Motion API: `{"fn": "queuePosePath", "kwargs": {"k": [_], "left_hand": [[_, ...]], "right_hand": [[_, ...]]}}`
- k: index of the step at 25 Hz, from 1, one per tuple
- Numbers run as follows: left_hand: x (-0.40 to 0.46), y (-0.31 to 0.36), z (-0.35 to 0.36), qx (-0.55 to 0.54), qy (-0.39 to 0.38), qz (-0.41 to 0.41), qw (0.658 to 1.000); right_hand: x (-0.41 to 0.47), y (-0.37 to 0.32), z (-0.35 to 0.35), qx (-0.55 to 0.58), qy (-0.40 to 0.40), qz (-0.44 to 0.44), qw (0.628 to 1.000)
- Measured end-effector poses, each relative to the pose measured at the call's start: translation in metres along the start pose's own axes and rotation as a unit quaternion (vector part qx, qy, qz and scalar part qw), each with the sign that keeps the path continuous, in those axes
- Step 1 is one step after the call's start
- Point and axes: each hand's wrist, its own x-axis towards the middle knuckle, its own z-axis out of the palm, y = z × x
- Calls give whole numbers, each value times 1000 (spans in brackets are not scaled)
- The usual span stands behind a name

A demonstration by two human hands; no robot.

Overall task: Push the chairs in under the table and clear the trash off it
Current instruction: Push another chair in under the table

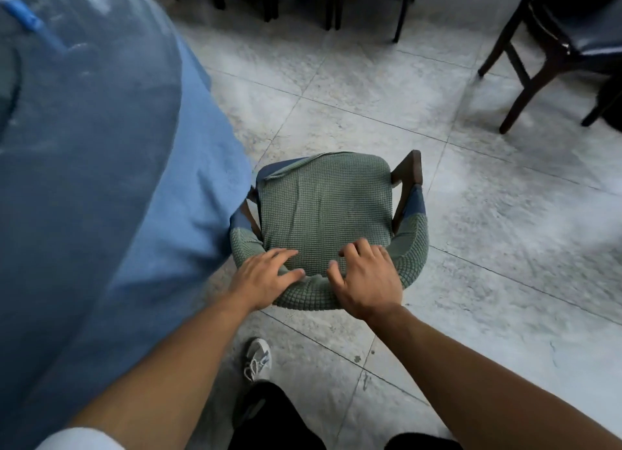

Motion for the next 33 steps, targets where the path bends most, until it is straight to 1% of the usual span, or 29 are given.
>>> {"fn": "queuePosePath", "kwargs": {"k": [5,8,10,14,15,17,20,23,27,33], "left_hand": [[-46,80,65,-63,39,-101,992],[-64,125,100,-93,71,-150,982],[-73,150,115,-120,77,-181,973],[-67,206,132,-230,97,-247,936],[-60,217,134,-231,115,-263,930],[-49,232,136,-216,178,-285,917],[-44,235,133,-208,271,-297,892],[-25,228,123,-176,324,-310,876],[9,211,99,-169,363,-347,848],[61,185,55,-170,385,-370,828]], "right_hand": [[-19,81,-25,-3,-28,-112,993],[-23,117,-40,4,-54,-185,981],[-21,136,-48,3,-71,-221,973],[-10,167,-61,17,-92,-256,962],[-5,171,-62,16,-88,-260,962],[3,172,-62,-2,-76,-272,959],[18,164,-64,-33,-80,-302,950],[49,154,-65,-44,-83,-327,940],[101,131,-66,-66,-96,-357,927],[186,94,-69,-78,-104,-404,906]]}}
